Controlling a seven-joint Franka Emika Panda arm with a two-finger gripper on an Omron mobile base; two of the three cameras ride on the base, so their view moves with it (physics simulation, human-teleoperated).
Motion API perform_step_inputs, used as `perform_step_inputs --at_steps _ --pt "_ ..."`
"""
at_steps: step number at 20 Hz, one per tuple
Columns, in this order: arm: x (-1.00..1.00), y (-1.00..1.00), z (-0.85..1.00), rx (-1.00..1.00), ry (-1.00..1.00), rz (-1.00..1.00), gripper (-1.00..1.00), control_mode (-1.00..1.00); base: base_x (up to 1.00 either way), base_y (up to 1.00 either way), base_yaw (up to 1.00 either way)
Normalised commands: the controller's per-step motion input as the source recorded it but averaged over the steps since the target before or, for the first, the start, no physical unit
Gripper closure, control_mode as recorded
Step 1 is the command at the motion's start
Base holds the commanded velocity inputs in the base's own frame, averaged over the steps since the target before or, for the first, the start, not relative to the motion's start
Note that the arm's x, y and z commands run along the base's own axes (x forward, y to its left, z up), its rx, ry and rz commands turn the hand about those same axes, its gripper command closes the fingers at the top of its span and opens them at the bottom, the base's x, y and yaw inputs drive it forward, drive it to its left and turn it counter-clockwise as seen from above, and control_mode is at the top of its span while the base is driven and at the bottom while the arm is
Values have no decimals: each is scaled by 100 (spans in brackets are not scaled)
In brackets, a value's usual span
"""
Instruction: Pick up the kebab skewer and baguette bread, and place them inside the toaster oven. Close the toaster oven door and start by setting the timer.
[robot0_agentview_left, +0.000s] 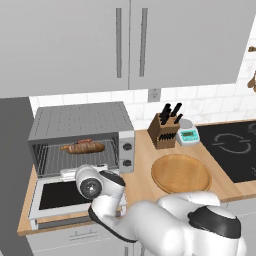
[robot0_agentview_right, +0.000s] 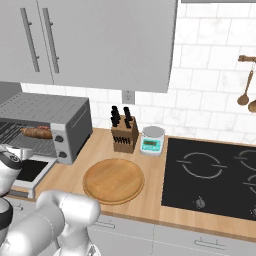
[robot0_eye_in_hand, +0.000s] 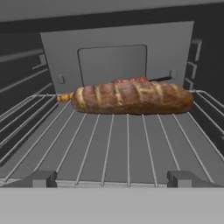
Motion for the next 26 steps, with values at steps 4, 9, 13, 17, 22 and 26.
perform_step_inputs --at_steps 4,9,13,17,22,26 --pt "17 0 -6 0 0 0 -100 -100 0 0 0" --pt "21 0 -3 0 0 0 -100 -100 0 0 0" --pt "2 0 -19 0 2 0 -100 -100 0 0 0" --pt "4 0 -19 0 1 0 -100 -100 0 0 0" --pt "15 0 -20 0 0 0 -100 -100 0 0 0" --pt "29 0 -41 0 0 0 -100 -100 0 0 0"
